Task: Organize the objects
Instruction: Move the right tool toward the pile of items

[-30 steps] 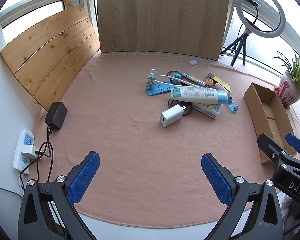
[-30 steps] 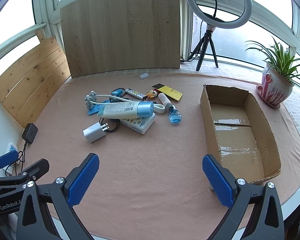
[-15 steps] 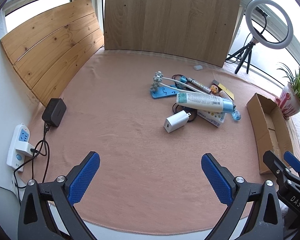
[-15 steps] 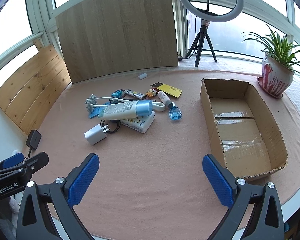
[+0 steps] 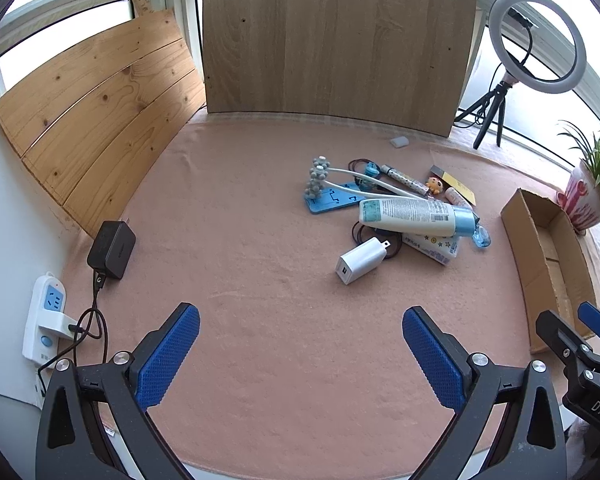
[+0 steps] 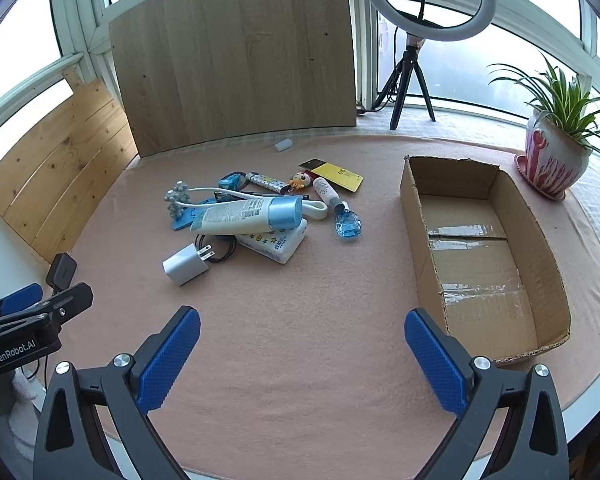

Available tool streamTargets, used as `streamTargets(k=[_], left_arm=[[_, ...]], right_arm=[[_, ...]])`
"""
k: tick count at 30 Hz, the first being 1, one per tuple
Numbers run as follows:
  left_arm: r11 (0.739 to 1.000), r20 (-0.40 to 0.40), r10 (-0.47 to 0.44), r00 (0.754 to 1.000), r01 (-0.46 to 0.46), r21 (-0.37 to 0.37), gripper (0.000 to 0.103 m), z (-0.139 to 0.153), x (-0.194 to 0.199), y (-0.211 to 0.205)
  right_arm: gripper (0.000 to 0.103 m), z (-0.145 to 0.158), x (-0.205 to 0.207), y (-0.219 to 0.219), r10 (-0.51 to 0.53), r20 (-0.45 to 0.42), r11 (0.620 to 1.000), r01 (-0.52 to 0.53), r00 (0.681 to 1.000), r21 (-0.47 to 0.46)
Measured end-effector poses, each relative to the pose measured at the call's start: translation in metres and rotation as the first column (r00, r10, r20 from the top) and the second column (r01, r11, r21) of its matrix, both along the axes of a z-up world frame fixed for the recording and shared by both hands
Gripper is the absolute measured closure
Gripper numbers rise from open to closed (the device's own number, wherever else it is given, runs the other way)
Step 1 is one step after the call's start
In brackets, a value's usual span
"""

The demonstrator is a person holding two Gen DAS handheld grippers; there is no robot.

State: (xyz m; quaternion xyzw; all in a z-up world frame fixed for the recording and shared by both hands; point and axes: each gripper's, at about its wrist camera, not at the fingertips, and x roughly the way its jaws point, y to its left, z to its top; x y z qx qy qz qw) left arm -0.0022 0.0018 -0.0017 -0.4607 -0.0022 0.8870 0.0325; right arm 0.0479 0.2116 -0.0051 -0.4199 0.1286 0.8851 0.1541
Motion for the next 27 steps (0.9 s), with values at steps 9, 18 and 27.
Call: streamTargets(k=[9,18,27], left_arm=[[1.000,-0.008,0.010,1.000,-0.010,-0.015,0.000,-0.003,-0.006,-0.004],[1.000,0.012,0.014,1.000,-0.013,-0.018,0.000,-0.012,-0.016,-0.006],[1.000,0.008,0.008,1.000,-0.008,-0.016,0.000,-0.014,-0.019,-0.002]], right_arm=[[0.005,0.000,-0.007,-0.003,0.019,0.007,1.000,-0.019,1.000,-0.007],[0.010,-0.006,-0.019,-0.005,0.037,0.029,0.999,-0.036,0.999,-0.036],[0.013,-0.004,-0.022,-0.006,0.057,0.025,0.998,-0.056,0.998,-0.037]])
